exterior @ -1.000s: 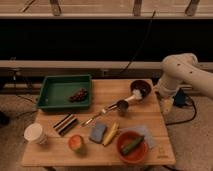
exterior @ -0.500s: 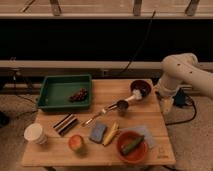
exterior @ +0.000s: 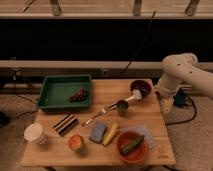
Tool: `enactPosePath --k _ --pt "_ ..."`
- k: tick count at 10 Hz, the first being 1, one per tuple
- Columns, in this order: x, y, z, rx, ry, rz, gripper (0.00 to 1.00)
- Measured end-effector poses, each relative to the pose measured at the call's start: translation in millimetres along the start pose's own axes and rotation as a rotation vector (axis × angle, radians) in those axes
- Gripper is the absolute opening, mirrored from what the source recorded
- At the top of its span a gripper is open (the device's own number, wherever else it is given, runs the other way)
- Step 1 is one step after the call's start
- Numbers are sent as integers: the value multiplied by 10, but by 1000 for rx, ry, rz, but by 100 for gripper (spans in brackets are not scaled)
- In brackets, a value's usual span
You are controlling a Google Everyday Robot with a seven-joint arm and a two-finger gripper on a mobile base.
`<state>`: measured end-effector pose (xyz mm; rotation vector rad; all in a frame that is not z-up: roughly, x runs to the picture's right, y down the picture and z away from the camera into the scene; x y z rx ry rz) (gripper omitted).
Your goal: Place brush in table surface
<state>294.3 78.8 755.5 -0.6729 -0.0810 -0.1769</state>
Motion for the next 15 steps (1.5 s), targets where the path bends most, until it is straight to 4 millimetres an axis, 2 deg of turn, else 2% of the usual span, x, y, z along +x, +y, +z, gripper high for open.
enactPosePath --k 4,7,8,9,12,15 --pt "0 0 0 0 0 0 80" --pt "-15 -75 -25 11 1 -8 80" --pt "-45 -200 -12 18 2 -20 80" --pt "-107 -419 13 32 -4 -35 80" --pt "-289 -904 106 59 -36 -71 80" --pt "-388 -1052 252 64 -70 -83 80"
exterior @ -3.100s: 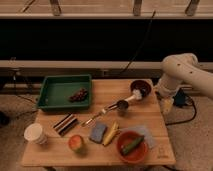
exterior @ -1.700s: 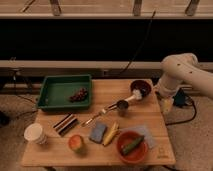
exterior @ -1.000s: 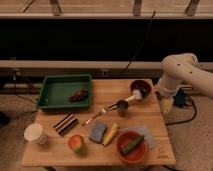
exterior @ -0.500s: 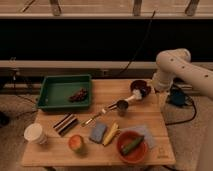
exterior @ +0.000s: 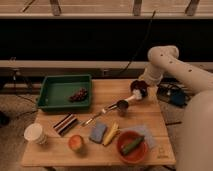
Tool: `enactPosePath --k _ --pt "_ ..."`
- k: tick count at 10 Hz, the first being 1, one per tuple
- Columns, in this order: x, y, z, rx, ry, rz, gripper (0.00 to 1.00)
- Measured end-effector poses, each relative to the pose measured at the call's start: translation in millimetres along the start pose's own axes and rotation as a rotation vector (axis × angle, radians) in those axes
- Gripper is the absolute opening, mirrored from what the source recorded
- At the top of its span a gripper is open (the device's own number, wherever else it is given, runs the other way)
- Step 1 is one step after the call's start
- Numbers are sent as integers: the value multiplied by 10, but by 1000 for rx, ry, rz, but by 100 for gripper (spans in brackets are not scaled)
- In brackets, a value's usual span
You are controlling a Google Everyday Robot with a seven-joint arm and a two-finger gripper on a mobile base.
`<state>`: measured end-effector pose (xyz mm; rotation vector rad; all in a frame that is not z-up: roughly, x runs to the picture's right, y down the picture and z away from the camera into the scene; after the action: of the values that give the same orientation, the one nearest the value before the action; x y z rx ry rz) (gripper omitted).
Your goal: Place brush in table surface
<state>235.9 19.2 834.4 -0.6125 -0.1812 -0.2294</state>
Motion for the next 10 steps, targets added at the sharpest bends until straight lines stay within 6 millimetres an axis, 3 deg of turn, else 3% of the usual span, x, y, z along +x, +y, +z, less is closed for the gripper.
enactPosePath --k 4,10 --pt "-186 -69 218 -9 -40 -9 80" --pt "-96 -95 508 -29 -48 32 80"
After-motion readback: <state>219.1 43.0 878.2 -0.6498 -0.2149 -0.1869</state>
